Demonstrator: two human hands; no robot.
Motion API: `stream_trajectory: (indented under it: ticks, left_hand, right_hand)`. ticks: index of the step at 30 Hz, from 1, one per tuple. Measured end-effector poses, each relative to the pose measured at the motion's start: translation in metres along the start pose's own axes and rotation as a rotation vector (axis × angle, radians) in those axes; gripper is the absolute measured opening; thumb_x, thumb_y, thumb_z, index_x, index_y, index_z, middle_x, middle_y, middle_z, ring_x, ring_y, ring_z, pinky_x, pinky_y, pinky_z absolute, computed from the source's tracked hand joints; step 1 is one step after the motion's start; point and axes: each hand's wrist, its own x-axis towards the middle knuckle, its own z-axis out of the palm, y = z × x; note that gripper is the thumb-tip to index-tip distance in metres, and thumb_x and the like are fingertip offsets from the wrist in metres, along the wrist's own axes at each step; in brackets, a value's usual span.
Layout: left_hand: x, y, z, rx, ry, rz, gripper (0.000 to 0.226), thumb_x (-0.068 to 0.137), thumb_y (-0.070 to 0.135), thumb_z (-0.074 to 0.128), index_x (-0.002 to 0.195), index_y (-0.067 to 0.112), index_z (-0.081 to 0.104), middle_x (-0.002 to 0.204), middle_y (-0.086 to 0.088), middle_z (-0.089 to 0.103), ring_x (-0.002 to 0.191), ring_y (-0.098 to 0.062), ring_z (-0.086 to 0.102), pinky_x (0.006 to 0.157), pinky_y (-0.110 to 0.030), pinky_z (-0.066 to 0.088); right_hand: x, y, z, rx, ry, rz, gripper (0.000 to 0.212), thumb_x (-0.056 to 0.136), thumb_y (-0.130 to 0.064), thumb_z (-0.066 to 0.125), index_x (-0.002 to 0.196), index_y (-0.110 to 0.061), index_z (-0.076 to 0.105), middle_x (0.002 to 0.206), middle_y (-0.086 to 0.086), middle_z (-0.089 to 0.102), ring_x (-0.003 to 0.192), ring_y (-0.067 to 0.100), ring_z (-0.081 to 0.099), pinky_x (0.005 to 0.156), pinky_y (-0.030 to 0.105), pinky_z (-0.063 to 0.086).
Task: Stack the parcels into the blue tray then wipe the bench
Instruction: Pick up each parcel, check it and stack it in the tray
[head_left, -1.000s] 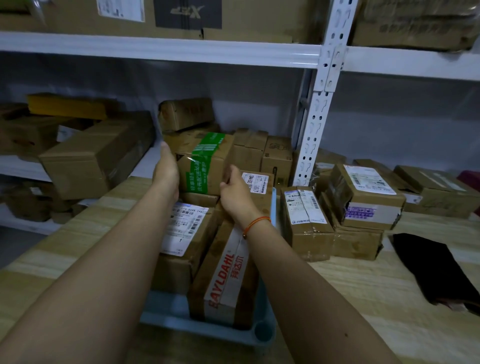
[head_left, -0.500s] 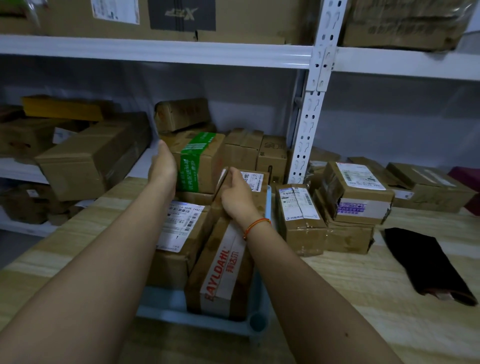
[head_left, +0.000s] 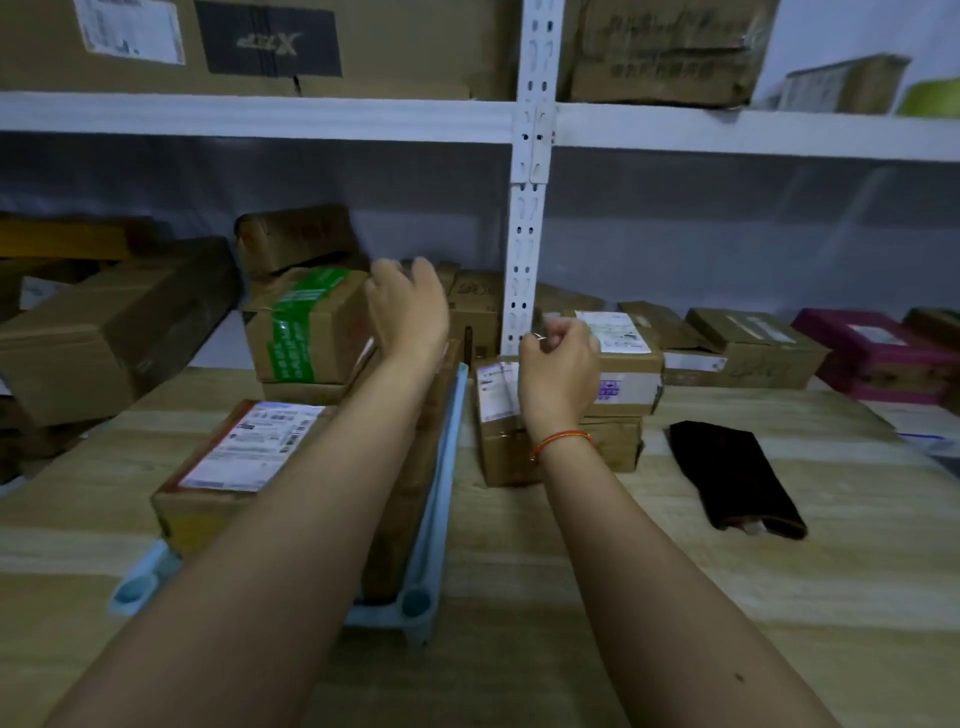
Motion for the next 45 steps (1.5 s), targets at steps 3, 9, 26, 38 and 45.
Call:
stream_trajectory:
  ticks: [3,9,26,38,45]
  left_hand:
    - [-0.028,-0.002,0.032,0.033,-0.182,-0.091,0.037,0.098,0.026,0.040,0.120,0.000,0.054,0.129,-0.020,0.056,0.119,-0.035,0.050,0.093,-0.035,0.037]
    - [-0.065,-0.014,0.083,0.050,-0.572,-0.282,0.054,0.096,0.045,0.031,0.130,0.013,0.057,0.122,-0.005,0.064,0.101,-0.024,0.061,0.087,-0.033,0.047]
    - [-0.101,0.003,0.097,-0.348,-0.699,-0.443,0.045,0.105,0.047,0.023,0.108,0.020,0.058,0.096,-0.003,0.069,0.085,-0.015,0.065,0.080,-0.031,0.053]
    - [-0.135,-0.009,0.042,-0.359,-0.457,-0.248,0.023,0.098,0.034,0.052,0.109,0.014,0.049,0.109,-0.004,0.064,0.099,-0.017,0.064,0.078,-0.030,0.055]
    - [-0.169,-0.008,0.009,-0.308,-0.423,-0.073,0.019,0.102,0.030,0.046,0.118,0.025,0.054,0.102,0.014,0.058,0.093,0.002,0.056,0.069,-0.014,0.044]
  right_hand:
    - [0.012,0.017,-0.028,-0.051,0.091,0.047,0.032,0.086,-0.028,0.067,0.115,-0.019,0.056,0.121,0.006,0.052,0.110,0.026,0.053,0.087,0.034,0.042]
    - [0.038,0.050,-0.062,-0.083,0.254,0.203,0.049,0.092,-0.031,0.058,0.135,-0.012,0.046,0.142,0.011,0.043,0.130,0.031,0.037,0.101,0.041,0.035]
    - [0.051,0.067,-0.089,0.316,-0.060,0.283,0.030,0.103,-0.034,0.039,0.095,-0.014,0.060,0.084,-0.004,0.056,0.077,0.010,0.052,0.063,0.027,0.036]
    - [-0.018,0.058,-0.099,0.572,0.087,0.296,0.016,0.088,-0.027,0.066,0.080,-0.023,0.053,0.085,-0.006,0.061,0.078,0.010,0.057,0.079,0.035,0.051]
    - [-0.048,0.053,-0.112,0.548,0.016,0.243,0.005,0.092,-0.029,0.062,0.096,-0.030,0.061,0.098,-0.009,0.068,0.093,0.008,0.064,0.089,0.036,0.054]
